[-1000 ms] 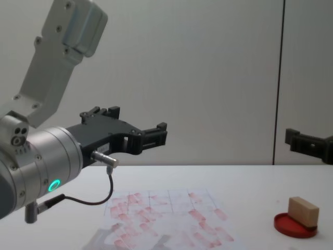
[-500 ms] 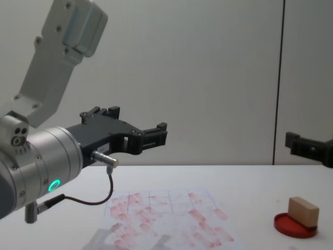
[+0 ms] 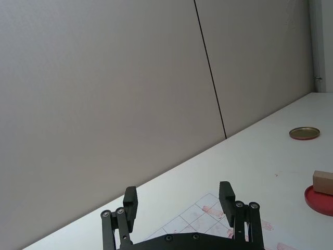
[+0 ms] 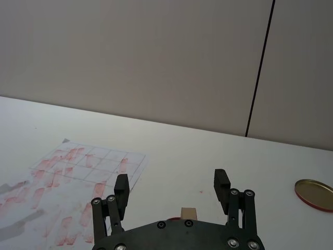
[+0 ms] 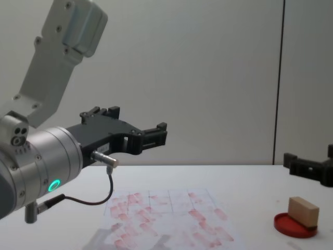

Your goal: Use the one hand to pick up the stamp and affix it onto the A4 paper.

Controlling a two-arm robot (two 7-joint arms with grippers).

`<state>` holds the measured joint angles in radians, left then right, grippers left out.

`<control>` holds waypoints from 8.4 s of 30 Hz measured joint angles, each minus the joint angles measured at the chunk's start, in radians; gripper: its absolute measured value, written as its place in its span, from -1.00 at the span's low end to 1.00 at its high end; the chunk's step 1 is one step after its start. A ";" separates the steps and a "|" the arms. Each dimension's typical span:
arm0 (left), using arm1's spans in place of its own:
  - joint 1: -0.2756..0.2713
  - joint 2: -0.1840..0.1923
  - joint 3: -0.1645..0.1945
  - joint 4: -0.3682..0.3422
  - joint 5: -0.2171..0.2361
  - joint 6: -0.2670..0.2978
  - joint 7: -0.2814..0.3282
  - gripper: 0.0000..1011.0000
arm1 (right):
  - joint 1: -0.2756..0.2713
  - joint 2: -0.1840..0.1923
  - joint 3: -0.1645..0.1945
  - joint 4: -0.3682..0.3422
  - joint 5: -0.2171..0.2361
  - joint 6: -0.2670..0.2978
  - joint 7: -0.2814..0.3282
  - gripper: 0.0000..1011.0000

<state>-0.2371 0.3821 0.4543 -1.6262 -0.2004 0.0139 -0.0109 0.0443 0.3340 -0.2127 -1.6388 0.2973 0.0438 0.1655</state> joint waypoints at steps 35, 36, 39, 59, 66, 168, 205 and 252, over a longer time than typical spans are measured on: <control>0.000 0.000 0.000 0.000 0.000 0.000 0.000 0.96 | 0.090 -0.030 0.006 0.183 0.018 0.057 0.064 0.98; 0.000 0.000 0.000 0.000 0.000 0.000 0.000 0.96 | 0.091 -0.031 0.006 0.186 0.018 0.057 0.065 0.98; 0.000 0.000 0.000 0.000 0.000 0.000 0.000 0.96 | 0.098 -0.032 0.006 0.199 0.018 0.063 0.073 0.98; 0.000 0.000 0.000 0.000 0.000 0.000 0.000 0.96 | 0.141 -0.045 0.004 0.261 0.014 0.096 0.106 0.72; 0.000 0.000 0.000 0.000 0.000 0.000 0.000 0.96 | 0.153 -0.049 0.004 0.275 0.017 0.107 0.111 0.34; 0.000 0.000 0.000 0.000 0.000 0.000 0.000 0.96 | 0.044 -0.076 -0.153 0.142 -0.082 0.082 0.244 -0.57; 0.000 0.000 0.000 0.000 0.000 0.000 0.000 0.96 | 0.055 -0.050 -0.118 0.034 -0.036 0.079 0.184 -0.57; 0.000 0.000 0.000 0.000 0.000 0.000 0.000 0.96 | 0.126 -0.017 -0.029 0.229 0.009 0.014 0.086 -0.57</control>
<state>-0.2371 0.3821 0.4542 -1.6262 -0.2004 0.0138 -0.0109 0.1699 0.3171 -0.2414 -1.4102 0.3061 0.0574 0.2516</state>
